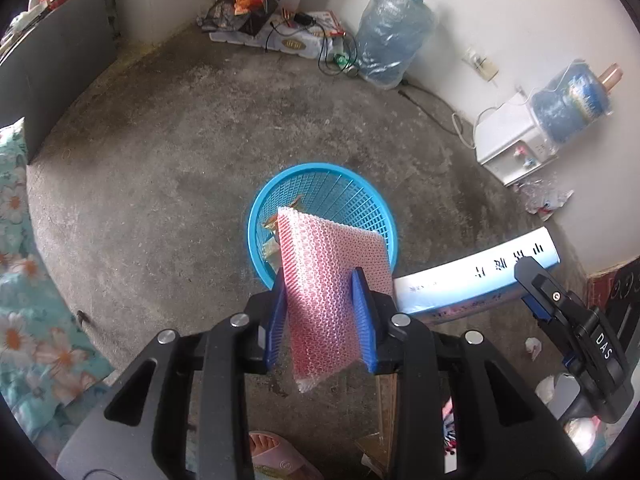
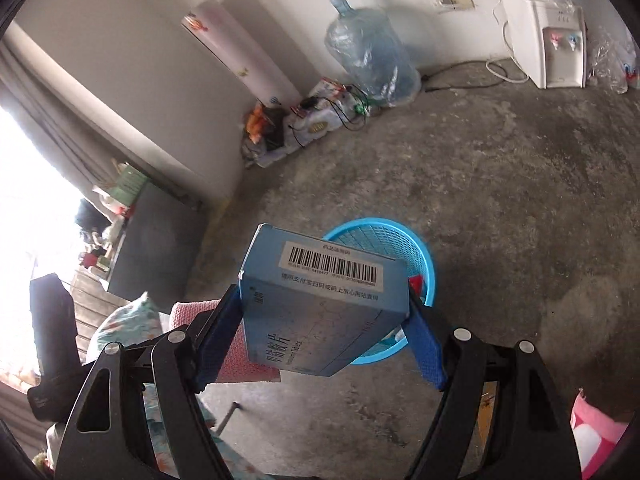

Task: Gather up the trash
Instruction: 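Open both tools to drop the sponge and box into the wastebasket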

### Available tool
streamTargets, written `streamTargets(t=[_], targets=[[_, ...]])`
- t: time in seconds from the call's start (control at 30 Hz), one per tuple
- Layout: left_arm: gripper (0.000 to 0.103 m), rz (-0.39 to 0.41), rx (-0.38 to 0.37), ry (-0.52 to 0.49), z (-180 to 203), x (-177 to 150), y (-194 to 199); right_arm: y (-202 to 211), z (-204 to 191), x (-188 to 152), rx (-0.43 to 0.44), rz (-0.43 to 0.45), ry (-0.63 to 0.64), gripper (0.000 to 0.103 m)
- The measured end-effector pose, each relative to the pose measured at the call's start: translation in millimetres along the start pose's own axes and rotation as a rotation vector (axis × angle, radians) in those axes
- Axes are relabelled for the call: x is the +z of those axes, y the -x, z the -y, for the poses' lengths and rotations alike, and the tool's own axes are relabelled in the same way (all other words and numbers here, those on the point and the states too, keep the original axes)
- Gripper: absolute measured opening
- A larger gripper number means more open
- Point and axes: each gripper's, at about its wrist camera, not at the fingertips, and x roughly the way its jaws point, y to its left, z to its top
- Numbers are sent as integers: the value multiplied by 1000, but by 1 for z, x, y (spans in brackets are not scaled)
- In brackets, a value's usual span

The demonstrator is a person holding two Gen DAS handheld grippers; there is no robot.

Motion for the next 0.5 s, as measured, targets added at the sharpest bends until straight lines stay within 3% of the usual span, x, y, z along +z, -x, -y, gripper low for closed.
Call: streamTargets(t=[0.13, 0.23, 0.5], targets=[[49, -51, 27, 94, -7, 8, -46, -60, 23, 7, -48, -93, -9, 78], [51, -53, 10, 182, -17, 6, -60, -87, 47, 1, -69, -143, -84, 78], [52, -32, -10, 146, -15, 0, -39, -64, 72, -25, -30, -90, -183, 78]])
